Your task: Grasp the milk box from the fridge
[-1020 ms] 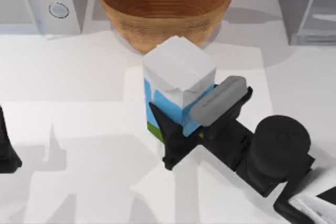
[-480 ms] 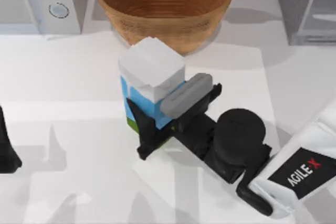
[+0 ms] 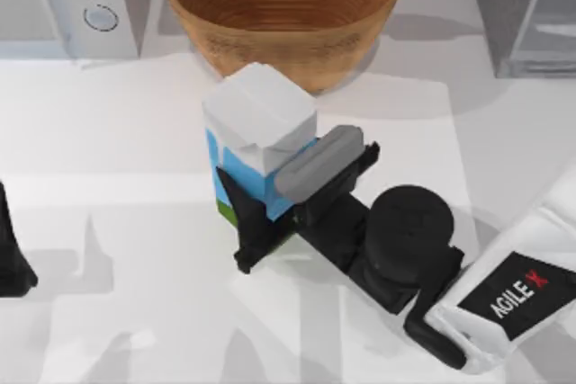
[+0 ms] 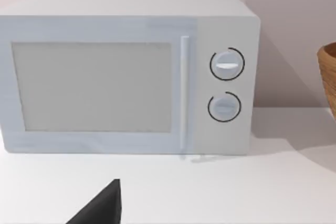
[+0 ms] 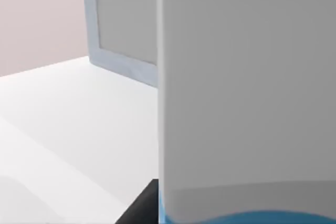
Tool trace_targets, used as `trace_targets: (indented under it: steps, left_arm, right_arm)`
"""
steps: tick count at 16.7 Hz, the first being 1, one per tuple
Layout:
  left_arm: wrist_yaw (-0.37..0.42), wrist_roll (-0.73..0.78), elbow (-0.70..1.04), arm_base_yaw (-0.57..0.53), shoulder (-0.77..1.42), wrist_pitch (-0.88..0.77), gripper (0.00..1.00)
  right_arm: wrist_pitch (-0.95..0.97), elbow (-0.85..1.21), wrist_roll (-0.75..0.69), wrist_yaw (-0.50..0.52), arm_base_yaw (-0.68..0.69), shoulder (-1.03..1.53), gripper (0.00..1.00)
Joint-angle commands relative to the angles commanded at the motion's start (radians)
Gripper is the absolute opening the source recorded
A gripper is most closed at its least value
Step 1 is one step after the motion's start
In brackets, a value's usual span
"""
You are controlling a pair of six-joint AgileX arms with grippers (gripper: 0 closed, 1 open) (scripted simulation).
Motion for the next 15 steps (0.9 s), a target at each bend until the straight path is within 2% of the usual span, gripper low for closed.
trace_targets:
  steps: [9, 15]
  left_arm:
    - [0.0, 0.0, 0.0, 0.0, 0.0, 0.0, 1.0]
    - [0.0, 0.0, 0.0, 0.0, 0.0, 0.0, 1.0]
  right_arm:
    - [0.0, 0.0, 0.0, 0.0, 0.0, 0.0, 0.98]
    - [0.0, 0.0, 0.0, 0.0, 0.0, 0.0, 1.0]
